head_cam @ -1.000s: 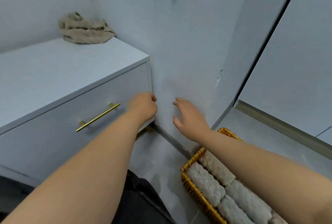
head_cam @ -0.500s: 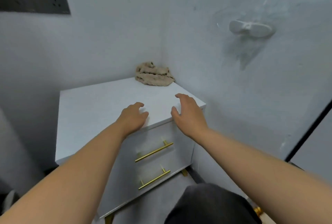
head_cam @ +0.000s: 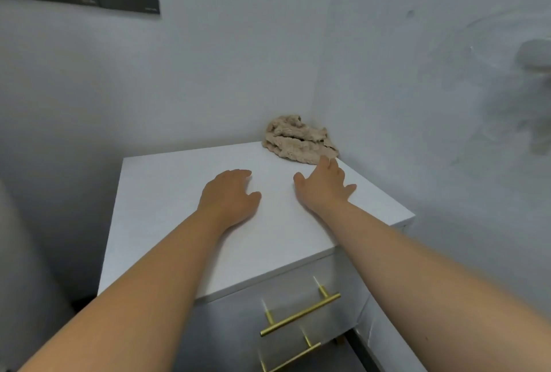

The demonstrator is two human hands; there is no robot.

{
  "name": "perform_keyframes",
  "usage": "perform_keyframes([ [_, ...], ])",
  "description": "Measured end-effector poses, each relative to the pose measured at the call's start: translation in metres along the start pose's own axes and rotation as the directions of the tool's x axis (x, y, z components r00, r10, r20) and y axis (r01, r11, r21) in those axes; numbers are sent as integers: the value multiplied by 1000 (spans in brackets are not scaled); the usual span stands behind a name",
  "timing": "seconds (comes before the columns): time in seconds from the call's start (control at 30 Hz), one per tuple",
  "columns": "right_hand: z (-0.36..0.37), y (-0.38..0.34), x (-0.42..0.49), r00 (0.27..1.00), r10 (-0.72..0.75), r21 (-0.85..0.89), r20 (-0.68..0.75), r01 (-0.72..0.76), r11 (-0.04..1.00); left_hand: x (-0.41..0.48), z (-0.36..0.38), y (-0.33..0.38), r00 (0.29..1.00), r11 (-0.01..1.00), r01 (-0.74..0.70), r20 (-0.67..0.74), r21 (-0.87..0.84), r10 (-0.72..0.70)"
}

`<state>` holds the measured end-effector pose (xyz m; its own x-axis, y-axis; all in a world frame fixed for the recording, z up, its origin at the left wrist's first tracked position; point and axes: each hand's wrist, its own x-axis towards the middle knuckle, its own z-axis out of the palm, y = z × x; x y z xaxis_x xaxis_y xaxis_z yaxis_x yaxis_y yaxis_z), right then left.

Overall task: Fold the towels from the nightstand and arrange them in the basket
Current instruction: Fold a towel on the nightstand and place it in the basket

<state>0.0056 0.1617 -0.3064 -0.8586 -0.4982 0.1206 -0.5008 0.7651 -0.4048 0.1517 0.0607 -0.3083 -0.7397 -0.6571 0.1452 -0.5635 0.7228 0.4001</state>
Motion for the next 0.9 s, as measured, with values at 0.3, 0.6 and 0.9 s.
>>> perform_keyframes([
  [0.3,13,-6,47,977,-212,-47,8,212,976,16,8,-9,1000,1000,-8,-29,11,8],
  [0.6,3,4,-24,981,-157,409,-114,190,892,-8,1,-5,999,983,26,-19,-180,-29],
  [0.9,-32,-2,-98,952,-45,671,-303,247,699,-56,-6,9,965,724,3,-188,-690,-183],
])
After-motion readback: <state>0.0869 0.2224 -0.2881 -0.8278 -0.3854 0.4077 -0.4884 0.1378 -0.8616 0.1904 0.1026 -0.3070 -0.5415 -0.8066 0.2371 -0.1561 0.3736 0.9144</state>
